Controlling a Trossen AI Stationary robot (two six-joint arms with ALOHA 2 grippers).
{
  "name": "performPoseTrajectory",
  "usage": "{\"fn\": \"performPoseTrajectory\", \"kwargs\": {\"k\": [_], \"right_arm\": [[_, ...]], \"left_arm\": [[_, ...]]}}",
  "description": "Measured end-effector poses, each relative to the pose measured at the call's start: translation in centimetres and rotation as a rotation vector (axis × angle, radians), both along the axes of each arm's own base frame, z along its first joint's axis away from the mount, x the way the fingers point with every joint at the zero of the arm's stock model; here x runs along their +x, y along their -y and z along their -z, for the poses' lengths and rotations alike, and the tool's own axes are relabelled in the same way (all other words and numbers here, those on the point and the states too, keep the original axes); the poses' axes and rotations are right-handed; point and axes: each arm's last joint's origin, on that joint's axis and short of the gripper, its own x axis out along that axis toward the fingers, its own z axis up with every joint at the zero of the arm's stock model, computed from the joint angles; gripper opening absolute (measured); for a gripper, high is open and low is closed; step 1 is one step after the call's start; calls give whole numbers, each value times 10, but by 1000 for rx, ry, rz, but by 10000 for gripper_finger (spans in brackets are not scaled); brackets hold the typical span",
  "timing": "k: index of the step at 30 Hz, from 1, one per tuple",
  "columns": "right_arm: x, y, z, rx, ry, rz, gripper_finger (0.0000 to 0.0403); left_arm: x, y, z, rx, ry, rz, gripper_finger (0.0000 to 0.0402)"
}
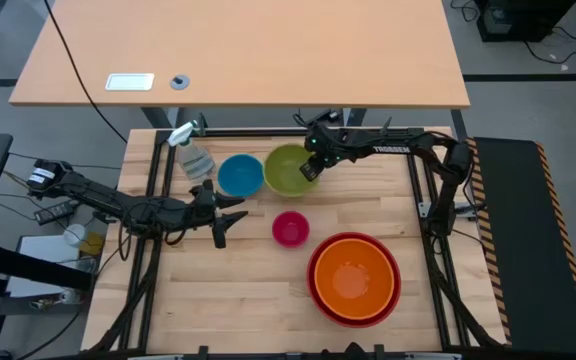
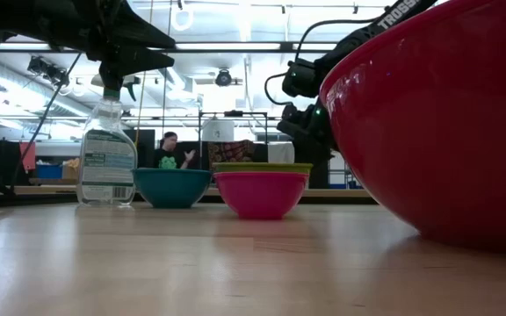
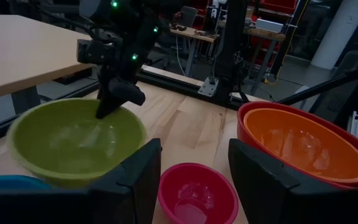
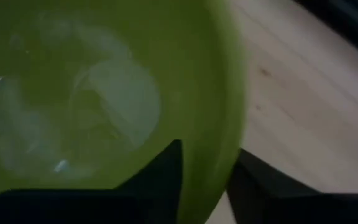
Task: Nest bowls inside each other
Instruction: Stack the green bowl on top of the orange bowl
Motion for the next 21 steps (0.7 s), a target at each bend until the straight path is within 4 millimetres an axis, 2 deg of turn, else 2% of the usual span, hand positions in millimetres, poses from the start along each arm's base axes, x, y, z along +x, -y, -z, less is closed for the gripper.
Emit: {"fn": "performPoseTrajectory", "kwargs": {"k": [4,10,15,21], "right_arm": [[1,0,-3,-1,21,-13,23],[-9,2,-14,-43,-9,7,43],[-23,-7,-50,-92,40,-46,25],[-44,-40,-108,-126,195,-216,22]], "left_arm": [[0,0,0,0,0,0,189],[0,0,0,1,0,2,189],[0,1,0,1,0,4,189],[0,1,0,2,-5,3,189]]}}
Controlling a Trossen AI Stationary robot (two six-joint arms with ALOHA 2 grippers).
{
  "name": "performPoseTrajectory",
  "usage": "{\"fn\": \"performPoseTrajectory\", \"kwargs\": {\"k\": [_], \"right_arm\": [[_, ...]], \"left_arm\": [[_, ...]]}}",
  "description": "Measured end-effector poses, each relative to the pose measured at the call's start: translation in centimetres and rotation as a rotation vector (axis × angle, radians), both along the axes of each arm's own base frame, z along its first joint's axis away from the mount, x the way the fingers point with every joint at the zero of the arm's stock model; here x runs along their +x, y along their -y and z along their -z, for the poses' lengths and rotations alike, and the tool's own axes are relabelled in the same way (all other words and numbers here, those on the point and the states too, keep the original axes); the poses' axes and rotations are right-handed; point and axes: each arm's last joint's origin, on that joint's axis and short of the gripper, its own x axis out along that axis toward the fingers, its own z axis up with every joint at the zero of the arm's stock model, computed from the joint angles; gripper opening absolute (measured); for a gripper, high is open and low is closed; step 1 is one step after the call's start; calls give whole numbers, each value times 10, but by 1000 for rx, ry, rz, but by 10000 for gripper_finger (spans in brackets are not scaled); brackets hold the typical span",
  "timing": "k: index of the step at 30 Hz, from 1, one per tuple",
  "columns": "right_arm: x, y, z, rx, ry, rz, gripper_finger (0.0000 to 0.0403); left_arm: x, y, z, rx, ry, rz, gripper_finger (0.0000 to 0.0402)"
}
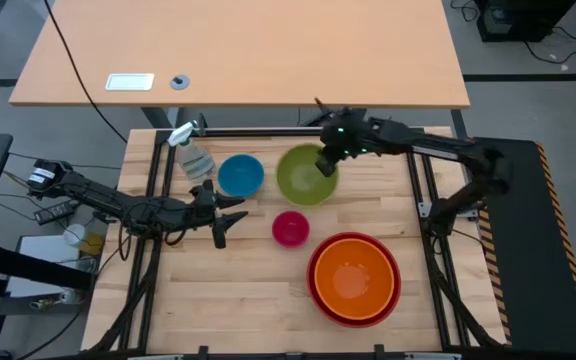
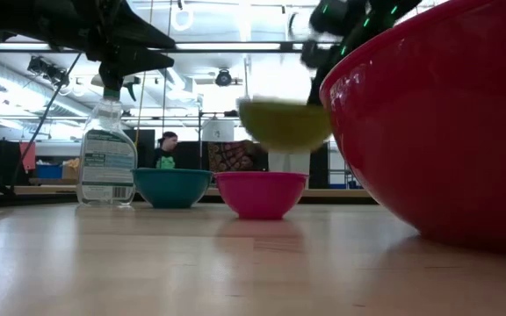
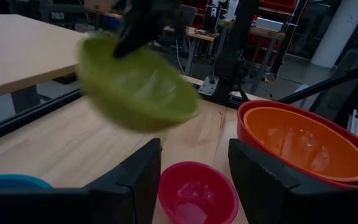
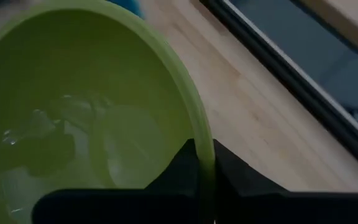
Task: Nest bowls inside each other
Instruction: Stack the green bowl on top of the orange bowl
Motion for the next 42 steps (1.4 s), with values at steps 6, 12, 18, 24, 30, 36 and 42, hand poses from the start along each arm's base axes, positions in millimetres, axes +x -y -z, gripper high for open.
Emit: {"fn": "performPoseTrajectory", "kwargs": {"k": [6,12,18,24,30,36,42], "right_arm": [[-22,-59,-44,94,165,-342,38],[-42,-125,-39,115,-67,-590,31],[-36,-175,0,31,-305,-634,35],[-20,-206,38,-58,-486,-665,37],[-8,-217,63,-29,-572,-671,52],[-6,-219,67,51,-581,-694,122],[-12,-218,46,90,-465,-707,221]], "left_arm": [[0,0,0,0,-1,0,189],[0,0,0,-15,6,-2,189],[0,0,-4,-34,51,-4,189],[0,0,-4,-40,54,-4,189],[0,0,2,-46,-9,-9,189],[0,-3,17,-16,-136,-93,189],[21,-4,3,74,-386,-137,189]]}}
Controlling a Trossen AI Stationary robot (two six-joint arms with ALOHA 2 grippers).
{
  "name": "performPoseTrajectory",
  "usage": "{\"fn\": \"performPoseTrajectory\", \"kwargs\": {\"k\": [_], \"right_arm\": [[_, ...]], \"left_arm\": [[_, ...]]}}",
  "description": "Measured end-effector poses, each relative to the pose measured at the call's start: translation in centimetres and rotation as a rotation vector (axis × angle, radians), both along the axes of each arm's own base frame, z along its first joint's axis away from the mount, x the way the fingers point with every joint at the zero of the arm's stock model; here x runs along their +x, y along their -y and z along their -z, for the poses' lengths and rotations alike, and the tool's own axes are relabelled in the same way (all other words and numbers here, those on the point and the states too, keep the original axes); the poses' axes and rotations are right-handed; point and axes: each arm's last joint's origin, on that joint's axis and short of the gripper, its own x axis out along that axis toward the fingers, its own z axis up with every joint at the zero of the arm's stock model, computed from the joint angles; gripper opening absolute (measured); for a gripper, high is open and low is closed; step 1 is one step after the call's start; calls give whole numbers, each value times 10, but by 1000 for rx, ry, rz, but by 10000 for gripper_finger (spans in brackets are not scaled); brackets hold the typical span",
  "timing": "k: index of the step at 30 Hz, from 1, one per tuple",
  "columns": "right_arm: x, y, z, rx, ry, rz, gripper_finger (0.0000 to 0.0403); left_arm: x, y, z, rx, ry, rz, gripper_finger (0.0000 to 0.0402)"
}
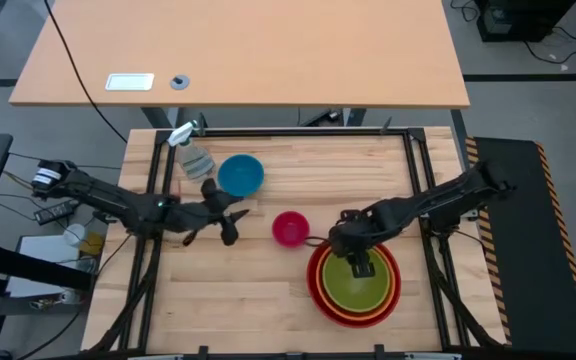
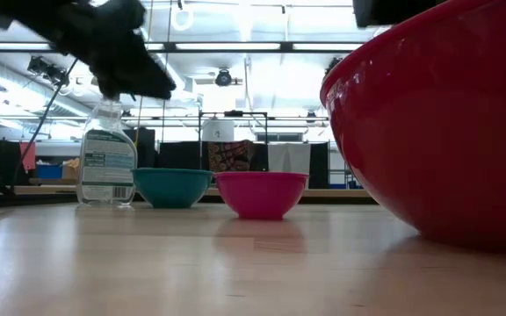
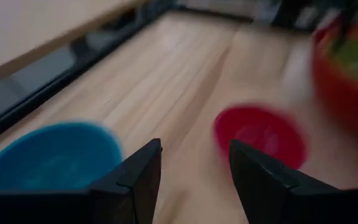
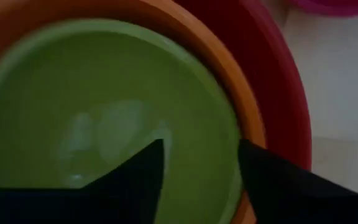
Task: Nest bowls inside each other
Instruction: Stack the green bowl on top of the orange bowl, then stack the blue bowl on top of the green bowl
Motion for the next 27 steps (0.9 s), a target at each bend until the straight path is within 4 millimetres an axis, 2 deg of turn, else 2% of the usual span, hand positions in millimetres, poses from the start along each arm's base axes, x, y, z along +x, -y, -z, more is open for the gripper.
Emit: {"fn": "performPoseTrajectory", "kwargs": {"k": [4,8,13,20,22,24,27], "right_arm": [[-12,2,-17,59,24,15,275],[-28,10,-39,8,86,71,304],[-44,18,-61,-74,219,127,306],[-52,19,-72,-98,291,136,288],[-51,15,-71,-96,296,119,283],[-50,11,-69,-95,294,104,279],[-48,6,-67,-96,292,83,274]], "left_arm": [[18,-4,-1,44,-269,-48,192],[36,-9,7,91,-513,-63,206],[60,-19,24,158,-734,-44,230],[75,-56,57,148,-918,-111,239],[75,-67,65,102,-954,-112,230],[75,-76,71,47,-982,-81,205],[76,-83,76,-5,-997,-50,132]]}}
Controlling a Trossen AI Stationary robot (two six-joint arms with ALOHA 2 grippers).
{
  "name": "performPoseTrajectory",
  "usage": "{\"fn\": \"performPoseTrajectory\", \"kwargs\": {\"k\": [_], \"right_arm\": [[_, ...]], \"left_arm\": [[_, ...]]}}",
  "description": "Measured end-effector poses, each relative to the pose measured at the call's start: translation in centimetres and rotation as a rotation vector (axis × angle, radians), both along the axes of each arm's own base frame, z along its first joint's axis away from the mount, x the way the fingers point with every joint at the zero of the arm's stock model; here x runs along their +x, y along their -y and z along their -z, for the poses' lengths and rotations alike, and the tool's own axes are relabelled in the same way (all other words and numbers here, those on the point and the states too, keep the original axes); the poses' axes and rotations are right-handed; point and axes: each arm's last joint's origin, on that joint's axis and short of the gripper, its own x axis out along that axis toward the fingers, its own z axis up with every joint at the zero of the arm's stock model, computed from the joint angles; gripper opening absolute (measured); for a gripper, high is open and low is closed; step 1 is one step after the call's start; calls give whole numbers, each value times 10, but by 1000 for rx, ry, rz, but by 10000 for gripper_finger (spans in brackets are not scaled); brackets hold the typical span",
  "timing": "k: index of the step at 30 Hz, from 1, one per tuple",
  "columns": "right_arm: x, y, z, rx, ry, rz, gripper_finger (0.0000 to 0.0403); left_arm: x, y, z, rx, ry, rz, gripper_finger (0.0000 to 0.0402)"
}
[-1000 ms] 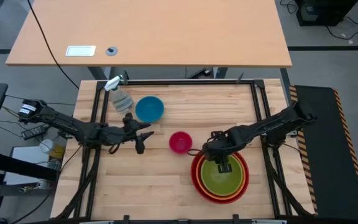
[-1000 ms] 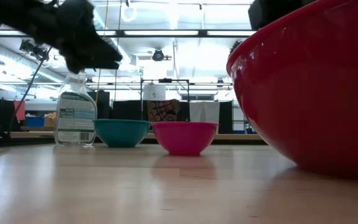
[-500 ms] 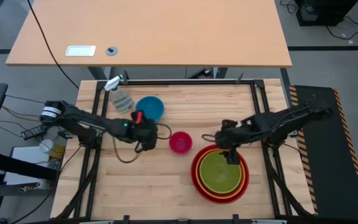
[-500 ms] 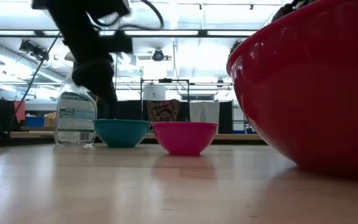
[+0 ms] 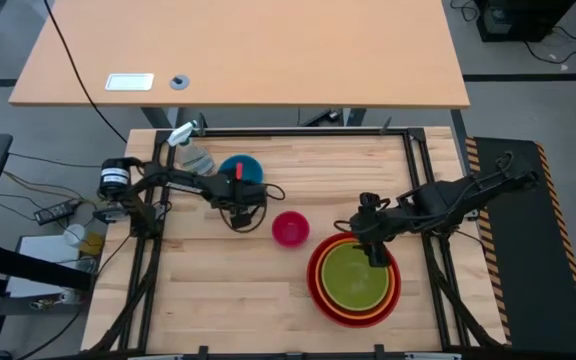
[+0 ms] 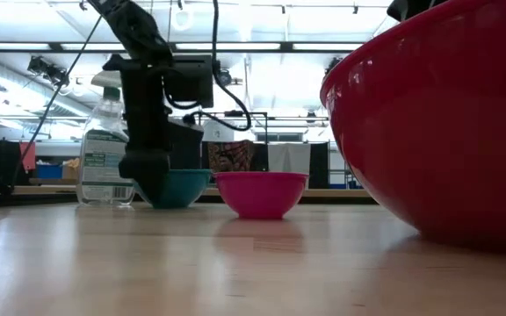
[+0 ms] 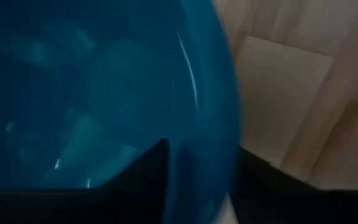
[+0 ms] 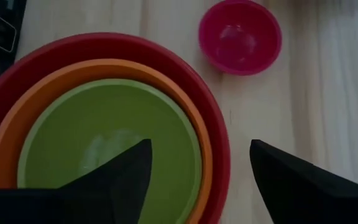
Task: Nest bowls inside each other
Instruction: Stack the blue bowl on top of the green bowl
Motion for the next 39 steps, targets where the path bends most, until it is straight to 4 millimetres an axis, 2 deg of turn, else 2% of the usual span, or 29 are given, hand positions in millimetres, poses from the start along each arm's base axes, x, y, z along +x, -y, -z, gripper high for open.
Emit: {"fn": "performPoseTrajectory", "kwargs": {"k": [3,4,7,9,13,20,24,28,33,36,39], "right_arm": [[1,-4,1,6,11,-3,270],[1,-4,0,11,18,2,269],[-3,-2,-1,-10,18,26,268],[-7,2,-4,-33,27,44,268],[-19,10,-12,-68,58,92,267],[-47,23,-36,-63,210,215,267],[-61,31,-46,-47,287,303,268],[-75,38,-50,-55,319,408,268],[-87,44,-50,-80,320,502,268],[-88,45,-50,-78,318,518,268],[-87,44,-50,-76,316,519,268]], "left_arm": [[0,0,1,-11,-10,16,34],[1,1,-1,0,-8,24,20],[6,12,-6,14,-11,98,11],[16,21,-18,60,19,162,9],[42,46,-52,148,127,323,9],[92,99,-130,194,510,483,9],[123,130,-153,173,658,581,8],[159,168,-151,56,754,722,8],[189,209,-129,34,738,866,8],[201,223,-110,16,718,889,8],[211,226,-89,-5,692,886,8]]}}
